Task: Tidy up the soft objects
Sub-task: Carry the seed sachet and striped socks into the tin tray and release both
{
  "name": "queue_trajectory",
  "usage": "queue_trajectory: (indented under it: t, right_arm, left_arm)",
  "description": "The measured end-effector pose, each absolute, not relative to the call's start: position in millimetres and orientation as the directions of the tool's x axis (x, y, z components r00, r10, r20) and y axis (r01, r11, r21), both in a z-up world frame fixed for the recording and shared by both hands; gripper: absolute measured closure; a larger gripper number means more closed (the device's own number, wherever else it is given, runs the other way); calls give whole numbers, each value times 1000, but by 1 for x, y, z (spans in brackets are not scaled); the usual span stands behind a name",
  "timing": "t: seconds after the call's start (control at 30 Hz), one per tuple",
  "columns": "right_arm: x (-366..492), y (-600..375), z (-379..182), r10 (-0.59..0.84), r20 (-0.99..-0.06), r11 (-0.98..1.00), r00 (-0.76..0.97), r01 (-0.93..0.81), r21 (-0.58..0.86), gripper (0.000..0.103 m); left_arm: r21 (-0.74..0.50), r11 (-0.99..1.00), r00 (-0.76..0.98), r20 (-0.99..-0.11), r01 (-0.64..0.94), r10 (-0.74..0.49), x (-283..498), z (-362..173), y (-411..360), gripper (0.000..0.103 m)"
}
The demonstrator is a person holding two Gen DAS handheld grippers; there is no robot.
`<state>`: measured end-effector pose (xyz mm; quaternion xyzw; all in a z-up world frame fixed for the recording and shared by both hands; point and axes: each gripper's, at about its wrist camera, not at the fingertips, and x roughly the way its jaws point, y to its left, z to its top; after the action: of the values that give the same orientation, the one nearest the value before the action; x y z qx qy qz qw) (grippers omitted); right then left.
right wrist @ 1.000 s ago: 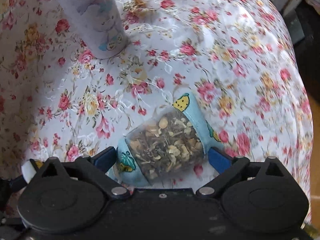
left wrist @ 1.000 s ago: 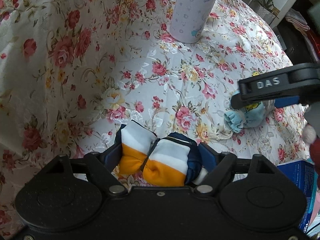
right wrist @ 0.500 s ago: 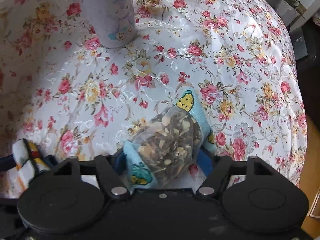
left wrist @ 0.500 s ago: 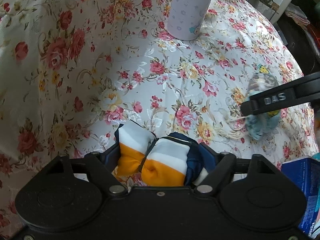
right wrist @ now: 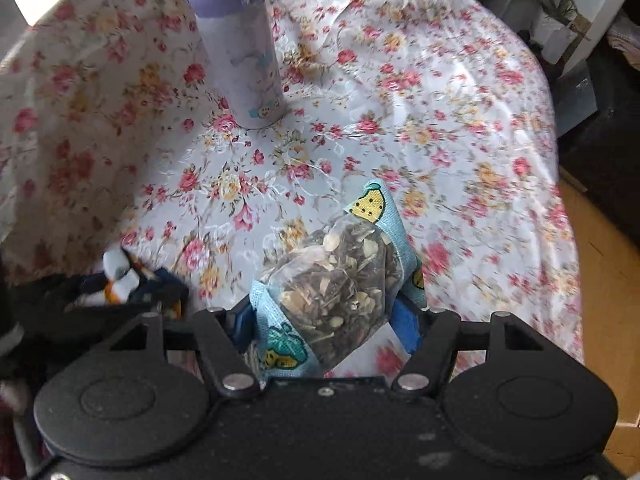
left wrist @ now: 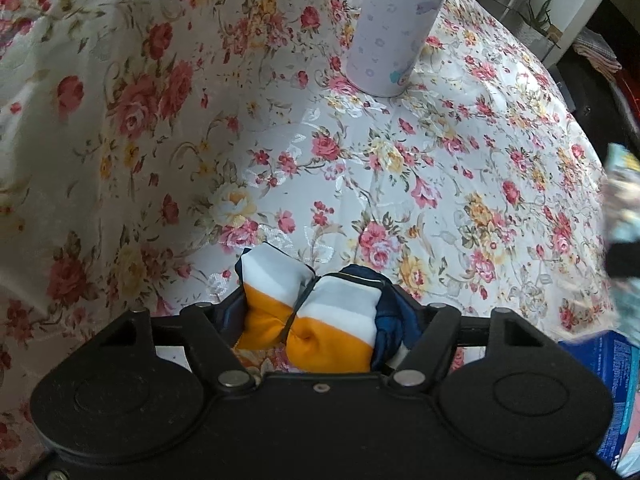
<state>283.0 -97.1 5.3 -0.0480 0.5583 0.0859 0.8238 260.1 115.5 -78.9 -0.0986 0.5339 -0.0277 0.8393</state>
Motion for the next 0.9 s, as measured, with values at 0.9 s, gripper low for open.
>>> queue_trajectory:
  t: [0.9]
  right_arm:
    - [114,-332,-12,-205,-949,966,240,206,-157,34]
  left_arm:
    - [-75,997,463,-884,-15,-59,245,-71,105,37]
